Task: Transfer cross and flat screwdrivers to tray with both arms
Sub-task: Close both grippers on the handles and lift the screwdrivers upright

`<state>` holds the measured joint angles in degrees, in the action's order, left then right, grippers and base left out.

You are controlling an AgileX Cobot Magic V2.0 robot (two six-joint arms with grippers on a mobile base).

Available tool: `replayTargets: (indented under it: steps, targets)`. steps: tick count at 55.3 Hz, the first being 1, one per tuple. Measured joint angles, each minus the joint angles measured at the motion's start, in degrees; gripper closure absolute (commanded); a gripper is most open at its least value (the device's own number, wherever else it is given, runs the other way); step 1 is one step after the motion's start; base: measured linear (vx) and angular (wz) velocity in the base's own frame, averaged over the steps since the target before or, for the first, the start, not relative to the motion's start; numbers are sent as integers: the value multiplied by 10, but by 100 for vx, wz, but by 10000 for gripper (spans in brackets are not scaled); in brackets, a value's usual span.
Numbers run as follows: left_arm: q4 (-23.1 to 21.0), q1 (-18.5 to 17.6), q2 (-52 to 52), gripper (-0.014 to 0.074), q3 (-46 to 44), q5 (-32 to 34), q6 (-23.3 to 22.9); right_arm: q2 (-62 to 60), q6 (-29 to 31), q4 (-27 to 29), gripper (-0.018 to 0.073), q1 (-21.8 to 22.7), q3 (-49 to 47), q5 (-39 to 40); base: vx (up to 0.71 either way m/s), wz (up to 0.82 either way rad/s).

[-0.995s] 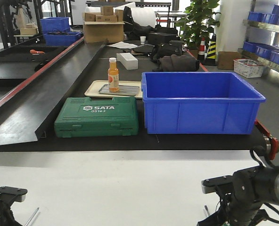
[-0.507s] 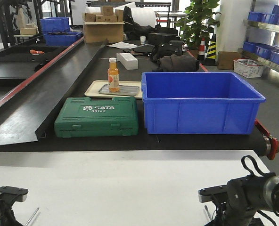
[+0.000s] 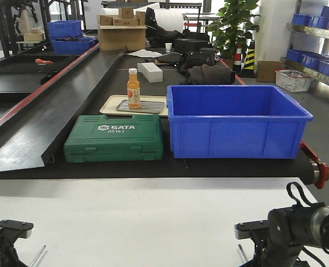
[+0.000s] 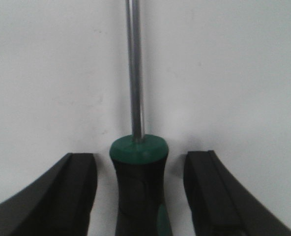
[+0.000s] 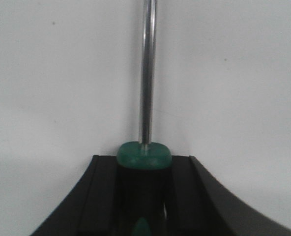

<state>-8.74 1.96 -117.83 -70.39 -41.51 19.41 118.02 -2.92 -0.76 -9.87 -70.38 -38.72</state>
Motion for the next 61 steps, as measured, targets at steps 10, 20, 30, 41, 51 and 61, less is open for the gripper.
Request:
replayTargets:
  steps: [10,20,30,41,51,61]
  targets:
    - [-15,0,0,495,0,-2,-2,0,0,3,573,0,-5,-14,0,0]
    - [-57,0,0,604,-1,-8,-2,-4,0,8,570,0,-27,-44,0,0]
    - [-109,0,6,599,0,-11,-2,-46,0,8,570,0,-65,-47,0,0]
    - [-157,-3,73,596,5,20,23,-108,0,20,570,0,-95,-39,0,0]
    - [-216,-20,176,596,5,73,80,-166,8,49,569,-5,-101,0,0,0]
    - [-284,-50,273,596,5,135,126,-222,34,53,568,-43,-101,48,0,0]
